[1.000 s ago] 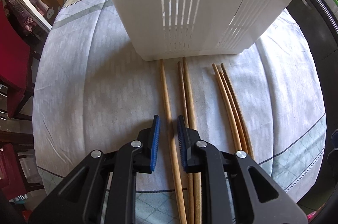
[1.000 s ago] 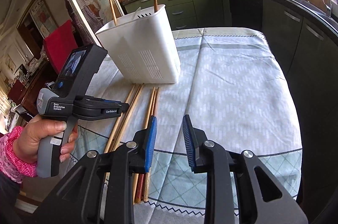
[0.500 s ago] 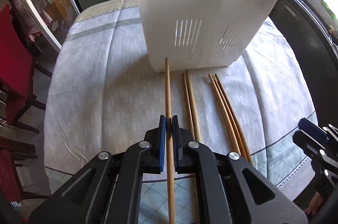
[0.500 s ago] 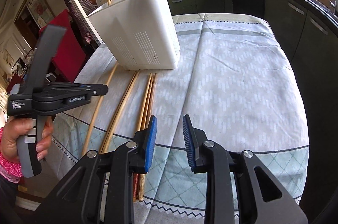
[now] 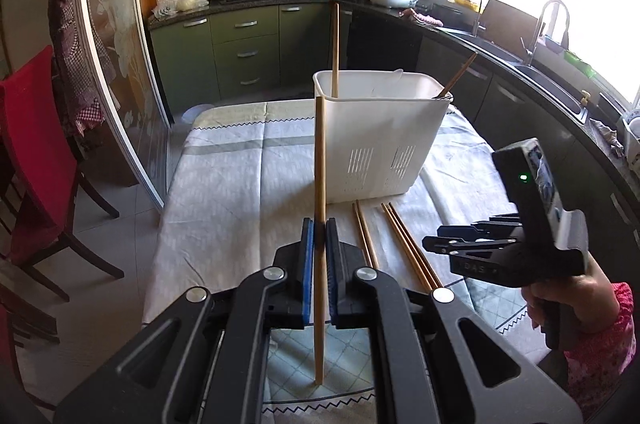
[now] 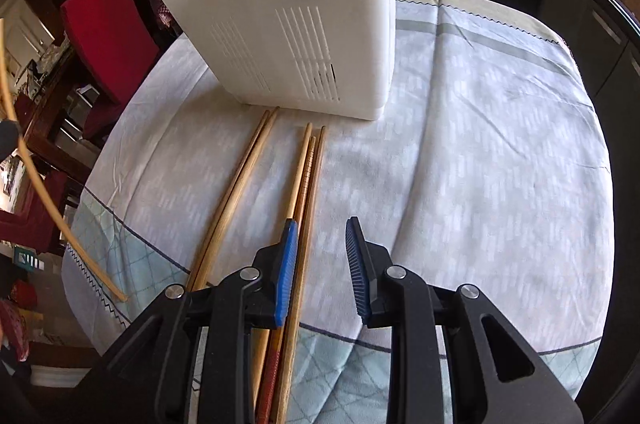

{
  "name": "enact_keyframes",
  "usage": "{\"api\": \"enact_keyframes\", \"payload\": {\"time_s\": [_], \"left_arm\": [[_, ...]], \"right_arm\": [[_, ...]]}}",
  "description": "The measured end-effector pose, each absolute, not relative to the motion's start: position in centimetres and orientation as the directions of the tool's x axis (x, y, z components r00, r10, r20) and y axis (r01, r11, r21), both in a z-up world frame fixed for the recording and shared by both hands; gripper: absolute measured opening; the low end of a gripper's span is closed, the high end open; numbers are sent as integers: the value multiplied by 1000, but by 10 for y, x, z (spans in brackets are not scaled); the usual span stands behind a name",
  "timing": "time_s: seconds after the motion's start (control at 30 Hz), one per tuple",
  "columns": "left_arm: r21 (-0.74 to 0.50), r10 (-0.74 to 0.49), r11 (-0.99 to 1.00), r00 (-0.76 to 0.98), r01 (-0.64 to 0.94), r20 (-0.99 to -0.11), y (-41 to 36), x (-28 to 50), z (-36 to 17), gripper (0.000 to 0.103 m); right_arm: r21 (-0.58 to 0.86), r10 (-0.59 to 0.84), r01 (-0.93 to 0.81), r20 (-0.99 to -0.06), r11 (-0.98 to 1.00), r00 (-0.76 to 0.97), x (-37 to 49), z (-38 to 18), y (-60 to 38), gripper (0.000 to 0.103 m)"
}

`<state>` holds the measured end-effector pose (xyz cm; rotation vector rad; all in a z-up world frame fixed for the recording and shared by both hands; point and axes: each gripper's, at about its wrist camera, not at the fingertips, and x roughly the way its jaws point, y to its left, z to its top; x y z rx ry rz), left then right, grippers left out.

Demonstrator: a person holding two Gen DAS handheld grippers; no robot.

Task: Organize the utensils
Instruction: 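Grasp a chopstick with the left tool and lift it upright, then grasp and lift a chopstick with the right tool while the left tool holds its chopstick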

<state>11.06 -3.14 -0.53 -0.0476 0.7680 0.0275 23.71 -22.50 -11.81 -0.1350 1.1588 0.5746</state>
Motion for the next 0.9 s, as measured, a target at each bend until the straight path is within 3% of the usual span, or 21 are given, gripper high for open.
{"api": "enact_keyframes", "payload": {"time_s": [0.63,0.73,0.9], "left_arm": [[-42,-20,999,743,-11,-669,-27,95,-4,6],[-39,-20,999,743,-8,-669,-27,94,-3,6],[-37,-20,999,743,-6,-669,-28,93,-2,6]], "right_arm": [[32,212,-554,-941,832,265,239,-135,-176,20],[30,214,-562,-941,827,263,240,-135,-166,8],[16,219,-558,-929,830,300,234,-131,-159,7]]}}
